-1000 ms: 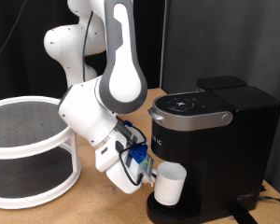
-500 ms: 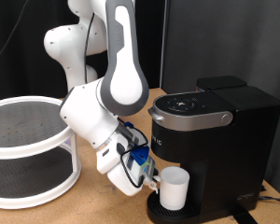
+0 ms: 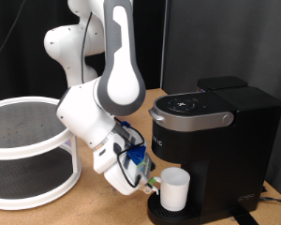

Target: Make a cup of coffee with the keurig machine

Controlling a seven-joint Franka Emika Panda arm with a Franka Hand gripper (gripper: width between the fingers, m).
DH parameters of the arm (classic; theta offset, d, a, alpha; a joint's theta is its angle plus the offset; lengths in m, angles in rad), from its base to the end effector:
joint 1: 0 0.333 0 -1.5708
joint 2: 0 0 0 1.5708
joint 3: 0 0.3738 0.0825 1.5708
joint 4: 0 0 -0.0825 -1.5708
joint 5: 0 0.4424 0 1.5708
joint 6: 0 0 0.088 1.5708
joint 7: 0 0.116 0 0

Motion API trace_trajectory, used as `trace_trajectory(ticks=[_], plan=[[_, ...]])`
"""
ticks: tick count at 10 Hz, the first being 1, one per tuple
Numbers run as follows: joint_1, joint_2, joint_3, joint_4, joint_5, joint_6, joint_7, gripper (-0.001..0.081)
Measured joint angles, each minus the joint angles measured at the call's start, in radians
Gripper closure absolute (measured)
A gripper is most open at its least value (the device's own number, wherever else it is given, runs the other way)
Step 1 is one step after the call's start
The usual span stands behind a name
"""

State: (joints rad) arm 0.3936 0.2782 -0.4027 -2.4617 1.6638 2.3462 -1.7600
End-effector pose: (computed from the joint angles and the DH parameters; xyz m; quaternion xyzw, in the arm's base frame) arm 0.4925 0.0062 0.1721 -0.9070 -0.1391 -0.2387 0.3177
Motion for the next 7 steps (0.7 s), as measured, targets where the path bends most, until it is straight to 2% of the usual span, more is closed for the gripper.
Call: trace_trajectory(ticks=[1, 5, 7], plan=[[-0.007, -0.015, -0.013, -0.02, -0.037, -0.008, 0.011, 0.0035], [-0.05, -0.109, -0.086, -0.107, -0.228, -0.076, 0.087, 0.0003], [-0.069, -0.181, -0.115, -0.146, -0.335, -0.103, 0.161, 0.0003]])
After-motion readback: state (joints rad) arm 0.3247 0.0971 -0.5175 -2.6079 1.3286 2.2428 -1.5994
